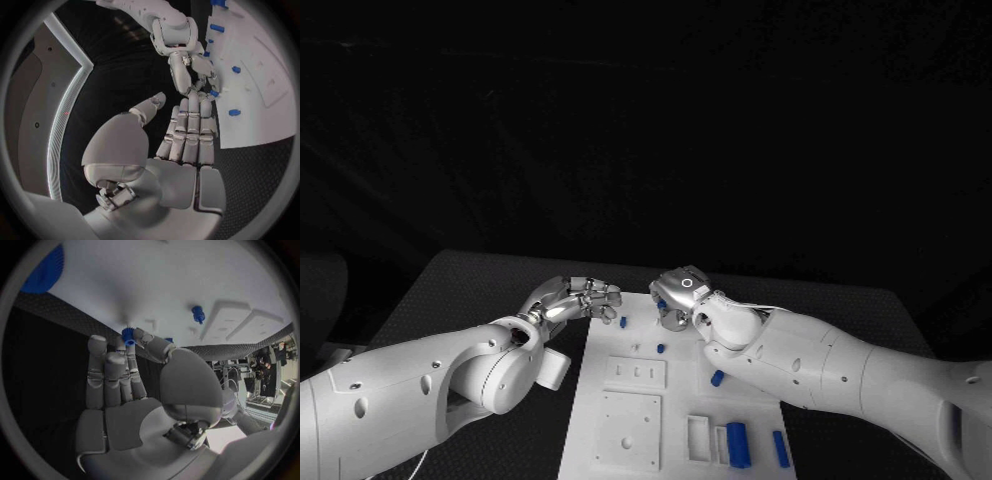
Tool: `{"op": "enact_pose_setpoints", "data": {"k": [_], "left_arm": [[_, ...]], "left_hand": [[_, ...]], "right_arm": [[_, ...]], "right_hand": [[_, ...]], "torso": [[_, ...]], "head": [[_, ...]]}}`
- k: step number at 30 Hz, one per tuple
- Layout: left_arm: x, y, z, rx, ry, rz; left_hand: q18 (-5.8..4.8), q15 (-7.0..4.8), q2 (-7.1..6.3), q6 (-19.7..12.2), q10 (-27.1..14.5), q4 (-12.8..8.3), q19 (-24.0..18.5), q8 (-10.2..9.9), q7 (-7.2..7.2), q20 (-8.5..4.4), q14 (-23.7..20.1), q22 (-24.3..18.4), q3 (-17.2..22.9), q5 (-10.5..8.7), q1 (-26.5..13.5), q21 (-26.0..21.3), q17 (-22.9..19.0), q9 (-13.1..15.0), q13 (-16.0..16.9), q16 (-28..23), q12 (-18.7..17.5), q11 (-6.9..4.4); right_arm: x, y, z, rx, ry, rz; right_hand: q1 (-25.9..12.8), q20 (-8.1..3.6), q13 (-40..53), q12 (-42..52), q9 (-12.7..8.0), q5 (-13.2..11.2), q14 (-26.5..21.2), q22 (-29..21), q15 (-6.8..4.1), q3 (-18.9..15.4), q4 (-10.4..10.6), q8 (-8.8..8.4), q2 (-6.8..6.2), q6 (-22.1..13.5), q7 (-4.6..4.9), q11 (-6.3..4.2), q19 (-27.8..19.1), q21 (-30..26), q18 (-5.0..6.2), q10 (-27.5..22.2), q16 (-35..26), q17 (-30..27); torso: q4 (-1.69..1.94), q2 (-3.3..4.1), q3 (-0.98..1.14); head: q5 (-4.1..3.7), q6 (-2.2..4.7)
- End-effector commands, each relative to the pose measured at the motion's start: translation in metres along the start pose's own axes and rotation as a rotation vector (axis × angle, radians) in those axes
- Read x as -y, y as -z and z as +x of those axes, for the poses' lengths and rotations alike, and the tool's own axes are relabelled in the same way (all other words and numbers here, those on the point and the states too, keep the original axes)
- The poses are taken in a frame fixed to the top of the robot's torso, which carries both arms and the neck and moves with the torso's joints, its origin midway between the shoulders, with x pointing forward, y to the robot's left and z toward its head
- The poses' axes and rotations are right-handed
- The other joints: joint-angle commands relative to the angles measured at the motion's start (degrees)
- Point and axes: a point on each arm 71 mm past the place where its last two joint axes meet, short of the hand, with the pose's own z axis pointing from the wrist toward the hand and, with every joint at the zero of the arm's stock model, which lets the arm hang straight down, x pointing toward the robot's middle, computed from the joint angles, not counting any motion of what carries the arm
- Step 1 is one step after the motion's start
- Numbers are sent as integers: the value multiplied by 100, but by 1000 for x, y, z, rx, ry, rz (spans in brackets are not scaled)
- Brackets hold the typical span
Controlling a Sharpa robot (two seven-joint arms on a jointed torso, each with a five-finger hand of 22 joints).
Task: Assemble the parts on the task board
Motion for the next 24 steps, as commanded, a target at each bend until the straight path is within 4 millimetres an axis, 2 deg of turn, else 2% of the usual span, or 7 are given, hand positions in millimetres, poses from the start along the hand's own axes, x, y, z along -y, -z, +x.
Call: {"op": "enact_pose_setpoints", "data": {"k": [1,2,5,7,11,16,24], "left_arm": [[3,0,2,-16,-1,14],[3,0,2,-16,-1,14],[3,-1,3,-17,-1,14],[3,-1,2,-16,-1,14],[3,0,2,-14,-2,14],[4,-1,0,-11,-3,19],[7,0,-3,-4,-8,28]], "left_hand": [[113,30,-20,38,42,-37,-32,-40,18,7,-9,128,-2,24,-56,34,6,-9,-9,-23,-30,-14],[113,31,-20,38,42,-37,-34,-40,18,8,-10,128,-2,24,-57,34,7,-10,-9,-25,-31,-14],[112,32,-22,38,43,-40,-37,-41,18,9,-13,128,-1,23,-59,34,9,-10,-10,-30,-33,-14],[112,33,-22,38,43,-40,-40,-42,19,10,-14,127,0,23,-59,34,10,-10,-10,-34,-35,-14],[112,36,-25,36,43,-43,-45,-44,20,13,-18,127,2,23,-62,33,14,-11,-12,-41,-40,-13],[112,38,-26,34,44,-45,-50,-46,21,14,-21,126,3,22,-64,33,17,-11,-12,-48,-43,-12],[111,45,-29,36,51,-48,-61,-48,22,20,-27,126,6,25,-70,33,24,-12,-13,-63,-47,-14]], "right_arm": [[2,1,6,-53,-2,-1],[2,1,7,-56,-7,1],[4,1,7,-57,-23,7],[4,1,7,-51,-26,10],[6,1,6,-35,-36,17],[7,2,4,-13,-48,22],[11,7,-4,25,-74,19]], "right_hand": [[34,12,-3,-47,4,39,-94,110,-16,37,11,-56,-60,-38,39,67,-58,24,234,203,9,-18],[37,18,-11,-76,-1,38,-93,107,1,42,12,-81,-80,-76,55,84,-66,22,232,165,7,-25],[27,36,-73,-222,-49,36,-85,99,108,45,51,-232,-244,-310,158,192,-79,17,233,-89,10,-55],[10,42,-171,-254,-114,36,-86,93,210,30,93,-383,-402,-561,270,298,-79,13,234,-430,13,-72],[1,56,-314,-244,-187,36,-101,84,316,-21,187,-528,-604,-823,332,408,-94,-5,234,-838,21,-102],[-59,83,-414,-233,-237,36,-158,69,394,-188,167,-630,-677,-1042,387,486,-170,-61,224,-1150,-11,-147],[-148,101,-415,-214,-246,37,-181,61,437,-356,108,-640,-694,-1110,431,531,-190,-94,228,-1244,-10,-176]], "torso": [[-8,4,-4],[-10,6,-4],[-7,4,-5],[-6,3,-5],[-11,4,-3],[-16,7,-2],[-33,13,1]], "head": [[7,-3],[15,-1],[21,-3],[22,-4],[33,6],[39,12],[51,48]]}}
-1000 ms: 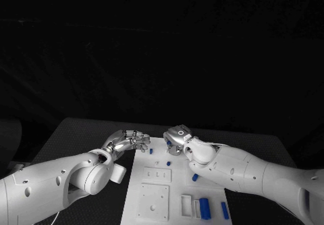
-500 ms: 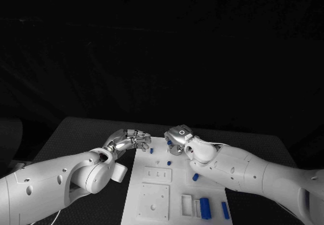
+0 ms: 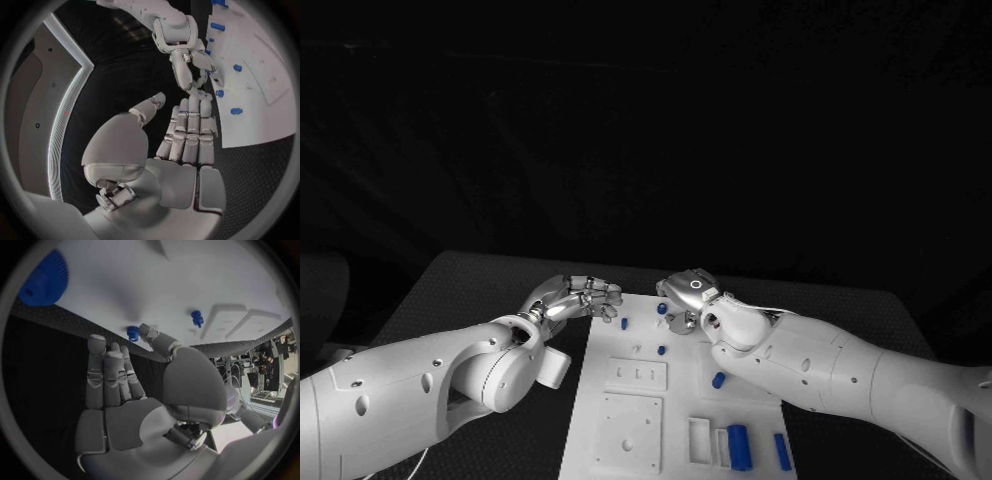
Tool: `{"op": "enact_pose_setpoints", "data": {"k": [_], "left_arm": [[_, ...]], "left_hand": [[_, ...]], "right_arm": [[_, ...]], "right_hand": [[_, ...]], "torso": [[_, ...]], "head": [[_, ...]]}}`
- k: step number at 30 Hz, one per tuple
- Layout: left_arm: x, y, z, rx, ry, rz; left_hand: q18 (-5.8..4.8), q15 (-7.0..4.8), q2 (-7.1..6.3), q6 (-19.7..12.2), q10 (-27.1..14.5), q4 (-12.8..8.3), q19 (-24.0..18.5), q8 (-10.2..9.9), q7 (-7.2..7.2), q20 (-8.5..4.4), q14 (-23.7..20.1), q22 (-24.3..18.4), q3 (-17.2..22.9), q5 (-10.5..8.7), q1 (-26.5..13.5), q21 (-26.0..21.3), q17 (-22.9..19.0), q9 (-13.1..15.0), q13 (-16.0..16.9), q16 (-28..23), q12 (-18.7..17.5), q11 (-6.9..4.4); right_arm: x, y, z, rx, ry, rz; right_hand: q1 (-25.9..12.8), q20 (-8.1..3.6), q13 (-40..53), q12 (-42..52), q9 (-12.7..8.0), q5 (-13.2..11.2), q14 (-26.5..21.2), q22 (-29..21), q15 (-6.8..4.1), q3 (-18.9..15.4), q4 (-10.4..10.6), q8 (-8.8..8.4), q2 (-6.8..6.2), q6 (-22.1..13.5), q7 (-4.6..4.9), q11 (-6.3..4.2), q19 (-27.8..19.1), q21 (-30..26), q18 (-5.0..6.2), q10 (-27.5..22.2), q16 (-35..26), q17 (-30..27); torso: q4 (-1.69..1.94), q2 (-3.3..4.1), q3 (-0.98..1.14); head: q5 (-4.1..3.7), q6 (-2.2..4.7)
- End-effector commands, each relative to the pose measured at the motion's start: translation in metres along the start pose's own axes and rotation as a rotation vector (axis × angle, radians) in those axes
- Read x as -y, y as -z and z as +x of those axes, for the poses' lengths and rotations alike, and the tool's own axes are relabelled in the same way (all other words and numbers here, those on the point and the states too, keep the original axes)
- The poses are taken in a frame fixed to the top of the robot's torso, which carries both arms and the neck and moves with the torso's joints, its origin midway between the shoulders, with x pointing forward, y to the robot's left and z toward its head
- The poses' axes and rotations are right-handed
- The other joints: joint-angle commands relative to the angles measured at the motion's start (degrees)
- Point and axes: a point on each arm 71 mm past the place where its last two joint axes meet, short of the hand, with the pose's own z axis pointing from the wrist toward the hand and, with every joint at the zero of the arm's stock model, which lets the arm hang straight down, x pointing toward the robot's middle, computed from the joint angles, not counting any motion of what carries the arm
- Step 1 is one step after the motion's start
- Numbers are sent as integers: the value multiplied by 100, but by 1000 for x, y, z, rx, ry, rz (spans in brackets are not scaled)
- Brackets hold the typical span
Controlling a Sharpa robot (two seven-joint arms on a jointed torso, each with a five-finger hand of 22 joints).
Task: Assemble the parts on the task board
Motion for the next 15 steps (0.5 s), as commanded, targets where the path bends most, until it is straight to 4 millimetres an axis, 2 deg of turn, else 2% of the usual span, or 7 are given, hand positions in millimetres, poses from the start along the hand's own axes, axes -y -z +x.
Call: {"op": "enact_pose_setpoints", "data": {"k": [1,5,8,10,15], "left_arm": [[4,0,0,-9,-2,22],[9,1,-4,1,-7,33],[18,1,-9,9,-3,65],[21,2,-14,17,-4,84],[33,4,-29,47,-19,115]], "left_hand": [[50,37,-7,36,30,-33,-43,-26,22,-1,-18,127,-9,24,-49,33,7,-7,-10,-40,-26,8],[50,40,-13,35,31,-32,-48,-28,23,2,-20,128,-11,23,-57,34,11,-7,-11,-47,-30,9],[46,53,-37,29,26,-32,-75,-35,28,13,-33,129,-18,18,-81,32,21,-10,-15,-71,-44,13],[39,74,-64,13,12,-30,-130,-48,38,33,-70,128,-24,12,-111,18,29,-15,-21,-114,-67,23],[-7,266,-114,-62,-102,-41,-575,-105,73,218,-467,113,-3,7,-176,-163,-7,-31,-51,-477,-177,84]], "right_arm": [[1,2,-8,37,-26,-6],[5,4,-20,65,-44,-10],[13,8,-33,84,-87,3],[21,12,-39,88,-137,38],[47,28,-42,71,-183,96]], "right_hand": [[-57,1,-1,20,-4,9,3,62,43,-45,-6,-29,-12,-39,-6,-2,-26,-27,234,-35,-8,-8],[-79,3,6,32,0,9,-2,61,45,-73,-15,-16,-13,-28,0,-1,-27,-33,238,-18,-5,-14],[-93,5,14,49,10,10,-6,59,34,-88,-18,10,-11,4,-23,-12,-24,-40,241,21,0,-20],[-94,4,22,66,18,10,-4,58,22,-85,-12,32,-10,33,-45,-26,-15,-41,242,65,6,-24],[-99,-7,64,176,45,11,-16,55,-74,-25,68,110,-3,155,-16,-121,-16,-58,242,315,9,-42]], "torso": [[-14,3,7],[-25,4,10],[-58,3,21],[-89,-6,39],[-140,-46,68]], "head": [[13,22],[9,40],[31,66],[48,71],[63,98]]}}
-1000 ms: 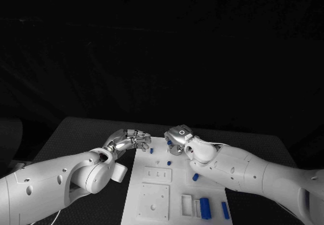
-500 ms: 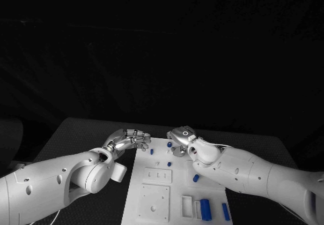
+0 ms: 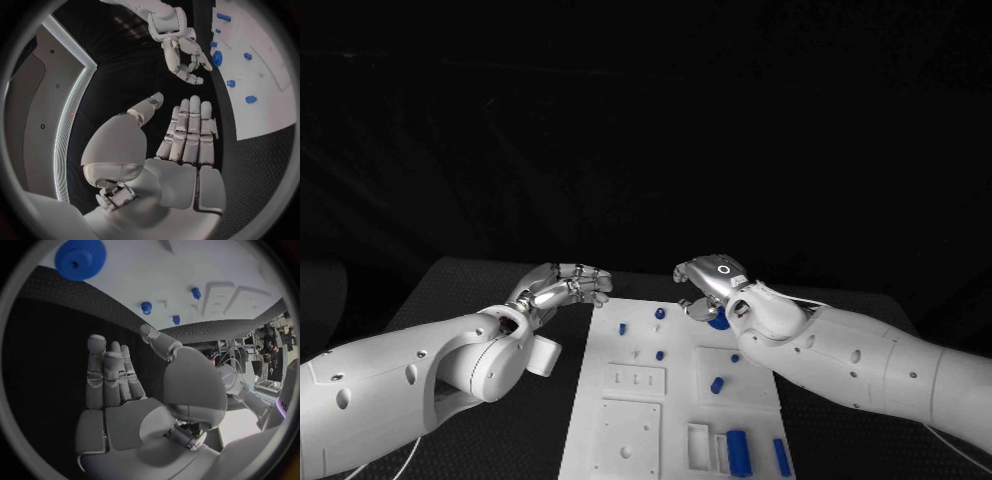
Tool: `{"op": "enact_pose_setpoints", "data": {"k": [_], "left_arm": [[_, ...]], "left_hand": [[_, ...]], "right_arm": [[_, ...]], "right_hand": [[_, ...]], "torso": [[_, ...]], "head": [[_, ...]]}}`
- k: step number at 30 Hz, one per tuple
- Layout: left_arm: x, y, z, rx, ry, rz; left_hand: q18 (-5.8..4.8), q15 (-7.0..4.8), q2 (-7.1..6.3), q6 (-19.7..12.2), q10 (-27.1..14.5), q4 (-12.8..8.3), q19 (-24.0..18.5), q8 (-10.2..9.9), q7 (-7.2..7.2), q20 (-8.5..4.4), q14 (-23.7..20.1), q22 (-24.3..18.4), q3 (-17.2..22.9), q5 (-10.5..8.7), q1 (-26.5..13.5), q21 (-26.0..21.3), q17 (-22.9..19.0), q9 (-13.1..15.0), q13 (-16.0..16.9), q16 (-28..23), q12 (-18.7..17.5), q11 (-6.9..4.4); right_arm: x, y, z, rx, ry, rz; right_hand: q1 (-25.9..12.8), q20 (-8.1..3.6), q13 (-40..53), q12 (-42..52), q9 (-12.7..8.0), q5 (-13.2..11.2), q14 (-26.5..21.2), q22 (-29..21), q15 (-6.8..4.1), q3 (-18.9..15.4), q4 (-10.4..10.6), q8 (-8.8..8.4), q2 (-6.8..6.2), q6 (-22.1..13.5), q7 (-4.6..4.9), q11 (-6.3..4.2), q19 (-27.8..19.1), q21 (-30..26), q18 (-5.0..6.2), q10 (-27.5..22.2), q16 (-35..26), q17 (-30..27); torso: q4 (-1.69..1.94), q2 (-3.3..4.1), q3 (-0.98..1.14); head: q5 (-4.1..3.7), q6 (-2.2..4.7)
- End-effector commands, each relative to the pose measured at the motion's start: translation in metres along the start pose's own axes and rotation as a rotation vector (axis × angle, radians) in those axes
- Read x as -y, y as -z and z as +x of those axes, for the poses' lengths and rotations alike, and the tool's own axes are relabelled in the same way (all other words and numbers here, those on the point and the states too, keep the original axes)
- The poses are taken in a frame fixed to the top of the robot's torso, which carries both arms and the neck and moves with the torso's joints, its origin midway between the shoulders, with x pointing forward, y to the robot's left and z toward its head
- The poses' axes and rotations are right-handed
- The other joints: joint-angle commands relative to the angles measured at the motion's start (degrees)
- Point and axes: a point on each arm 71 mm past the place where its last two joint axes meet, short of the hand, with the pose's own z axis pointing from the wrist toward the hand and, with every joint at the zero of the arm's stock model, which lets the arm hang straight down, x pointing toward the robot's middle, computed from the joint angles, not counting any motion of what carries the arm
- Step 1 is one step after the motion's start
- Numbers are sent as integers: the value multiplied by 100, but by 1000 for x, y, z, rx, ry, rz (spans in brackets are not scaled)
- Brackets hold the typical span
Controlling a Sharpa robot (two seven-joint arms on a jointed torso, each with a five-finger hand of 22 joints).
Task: Assemble the parts on the task board
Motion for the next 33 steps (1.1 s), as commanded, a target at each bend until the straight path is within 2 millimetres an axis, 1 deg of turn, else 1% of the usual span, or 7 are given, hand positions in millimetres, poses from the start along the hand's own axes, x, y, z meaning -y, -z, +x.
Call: {"op": "enact_pose_setpoints", "data": {"k": [1,11,18,20,22,26,33], "left_arm": [[9,1,-7,5,-8,52],[9,4,-20,45,-8,44],[8,3,-25,48,-4,42],[7,3,-31,62,-10,41],[6,3,-35,75,-15,40],[5,4,-45,101,-22,38],[3,5,-53,116,-15,32]], "left_hand": [[-12,60,-11,-35,-58,-26,-167,-30,36,64,-152,111,14,6,-77,-72,-37,-12,-14,-124,-49,27],[-96,227,-156,-277,-914,37,-678,-143,-2,240,-748,112,54,-8,-101,-333,-208,-43,-49,-578,-67,114],[-110,274,-298,-434,-1096,168,-775,-202,33,283,-875,115,85,-54,-120,-398,-250,-57,-47,-670,-68,178],[-127,295,-386,-570,-1191,270,-863,-248,0,310,-948,118,130,-82,-101,-446,-268,-62,-43,-716,-63,173],[-143,306,-429,-645,-1230,330,-913,-266,-37,321,-997,121,143,-93,-96,-471,-282,-59,-40,-745,-59,166],[-168,310,-486,-714,-1283,411,-978,-263,-53,331,-1075,124,142,-102,-92,-503,-303,-39,-39,-785,-59,137],[-177,302,-480,-737,-1289,440,-989,-259,-54,327,-1082,127,138,-98,-91,-507,-305,-29,-35,-785,-52,135]], "right_arm": [[13,8,-2,-19,-67,51],[56,35,-4,-142,-117,122],[68,35,4,-216,-144,152],[70,34,7,-236,-149,159],[71,33,9,-249,-149,161],[74,30,16,-277,-163,171],[73,28,28,-286,-206,187]], "right_hand": [[-9,-7,3,25,4,11,6,57,-54,32,15,25,5,27,4,-18,-15,-38,241,52,10,-11],[-249,-64,257,408,0,10,29,96,-289,-631,-282,28,11,-15,13,-261,15,11,241,727,71,-9],[-338,-118,1288,1802,-25,26,53,83,-571,-1048,-251,-14,14,-60,-241,-585,138,53,241,1918,176,62],[-313,-148,2343,3031,-42,64,70,55,-670,-1149,-228,-37,11,-45,-272,-603,206,39,241,1572,211,93],[-327,-171,2982,3738,-58,3,102,92,-574,-1195,-204,-58,-32,-46,-302,-656,273,98,241,1222,295,156],[-324,-232,4745,5645,-121,50,36,152,-582,-1145,-107,-133,17,-57,-221,-580,295,296,241,162,521,414],[-294,-281,5312,6221,-159,88,-18,150,-568,-1040,-49,-164,135,-36,-202,-551,243,584,241,-171,640,645]], "torso": [[-73,-40,41],[-185,-83,114],[-183,-80,147],[-178,-82,141],[-175,-80,136],[-162,-81,126],[-159,-83,122]], "head": [[28,12],[44,6],[9,0],[-15,-11],[-20,-7],[-25,-34],[-19,-44]]}}
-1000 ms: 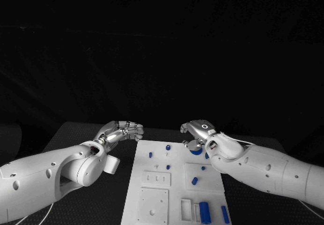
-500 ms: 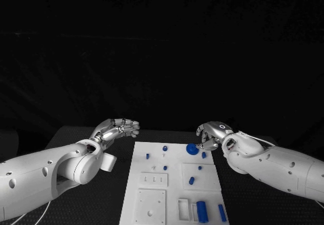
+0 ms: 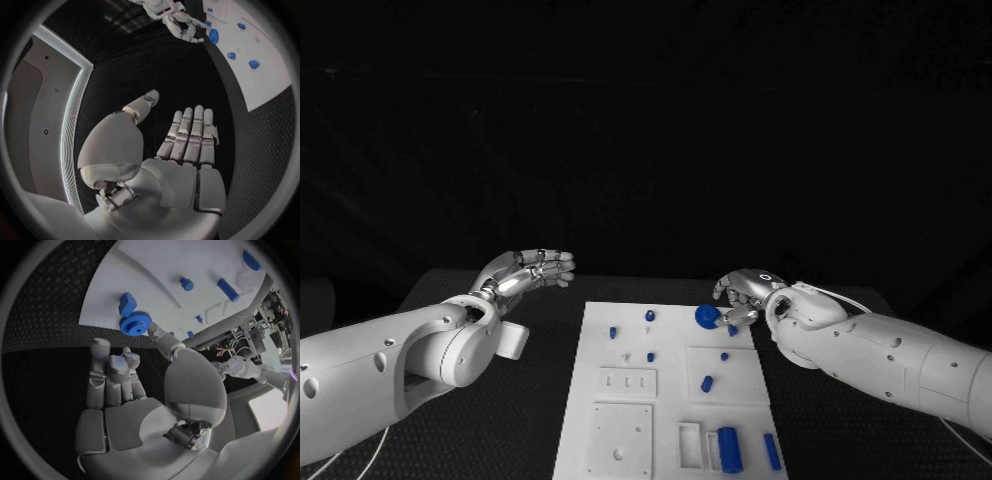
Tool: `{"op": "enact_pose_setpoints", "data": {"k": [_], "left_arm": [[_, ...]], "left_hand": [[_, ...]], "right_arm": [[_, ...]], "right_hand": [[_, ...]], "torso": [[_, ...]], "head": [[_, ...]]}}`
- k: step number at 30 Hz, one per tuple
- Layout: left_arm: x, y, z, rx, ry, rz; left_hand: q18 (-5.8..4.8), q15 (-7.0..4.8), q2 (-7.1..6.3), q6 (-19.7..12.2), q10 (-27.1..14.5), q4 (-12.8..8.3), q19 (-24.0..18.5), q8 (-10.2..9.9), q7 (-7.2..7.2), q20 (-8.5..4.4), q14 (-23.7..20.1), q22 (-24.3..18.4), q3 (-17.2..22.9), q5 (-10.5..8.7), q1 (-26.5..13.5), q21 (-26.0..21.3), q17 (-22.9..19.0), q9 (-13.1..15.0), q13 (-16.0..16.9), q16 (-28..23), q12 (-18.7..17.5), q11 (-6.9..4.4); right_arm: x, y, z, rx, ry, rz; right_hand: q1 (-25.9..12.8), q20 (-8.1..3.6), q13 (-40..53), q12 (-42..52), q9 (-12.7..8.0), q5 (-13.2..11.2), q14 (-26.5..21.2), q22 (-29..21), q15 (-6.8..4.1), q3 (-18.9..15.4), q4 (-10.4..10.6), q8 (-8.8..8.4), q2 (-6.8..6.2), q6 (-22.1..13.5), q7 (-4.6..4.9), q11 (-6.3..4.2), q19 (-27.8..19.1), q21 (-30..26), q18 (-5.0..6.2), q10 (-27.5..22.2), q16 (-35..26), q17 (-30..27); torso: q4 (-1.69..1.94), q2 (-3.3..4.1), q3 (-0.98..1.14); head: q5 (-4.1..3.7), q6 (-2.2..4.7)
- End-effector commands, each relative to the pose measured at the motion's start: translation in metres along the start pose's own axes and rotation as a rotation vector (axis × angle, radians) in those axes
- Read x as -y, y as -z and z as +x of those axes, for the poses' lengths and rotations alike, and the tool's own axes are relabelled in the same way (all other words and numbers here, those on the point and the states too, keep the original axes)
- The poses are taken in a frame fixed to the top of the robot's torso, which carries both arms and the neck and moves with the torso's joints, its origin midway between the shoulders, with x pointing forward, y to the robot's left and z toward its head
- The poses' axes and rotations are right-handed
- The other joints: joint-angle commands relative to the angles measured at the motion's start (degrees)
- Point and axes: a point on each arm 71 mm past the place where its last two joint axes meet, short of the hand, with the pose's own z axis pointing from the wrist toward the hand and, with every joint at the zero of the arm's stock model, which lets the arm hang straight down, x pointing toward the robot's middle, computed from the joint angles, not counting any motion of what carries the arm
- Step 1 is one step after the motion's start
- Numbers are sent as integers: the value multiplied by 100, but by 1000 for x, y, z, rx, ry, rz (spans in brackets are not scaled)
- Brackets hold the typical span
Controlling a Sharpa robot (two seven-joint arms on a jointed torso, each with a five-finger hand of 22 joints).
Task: Assemble the parts on the task board
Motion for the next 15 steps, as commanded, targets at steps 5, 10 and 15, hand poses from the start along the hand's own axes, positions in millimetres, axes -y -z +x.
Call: {"op": "enact_pose_setpoints", "data": {"k": [5,10,15], "left_arm": [[1,-2,4,-19,23,8],[2,-1,8,-30,28,7],[2,-2,11,-38,38,2]], "left_hand": [[-95,-13,-30,-27,-39,48,-37,-12,18,-20,-17,131,0,-7,8,-20,-3,18,11,-7,16,21],[-97,-18,-3,-27,-18,49,-34,-1,40,-27,-8,132,-5,2,24,-17,-1,28,17,2,27,26],[-99,-18,23,-24,-2,52,-30,11,69,-30,-3,132,-17,9,27,-15,0,38,20,7,33,32]], "right_arm": [[-5,-4,6,-57,-80,-17],[-6,-6,13,-70,-81,-15],[-3,-6,18,-75,-83,-3]], "right_hand": [[30,-47,92,105,-11,48,-45,154,6,61,6,-21,130,21,62,61,-28,110,89,-114,44,79],[55,-86,138,156,-1,67,-49,152,5,104,1,7,224,82,59,59,-55,198,89,-112,70,144],[74,-101,159,172,0,54,-57,147,-5,185,31,17,312,111,46,47,-84,252,89,-119,73,184]], "torso": [[3,-11,-14],[-7,-2,-16],[9,-1,-11]], "head": [[19,-27],[22,-40],[31,-39]]}}
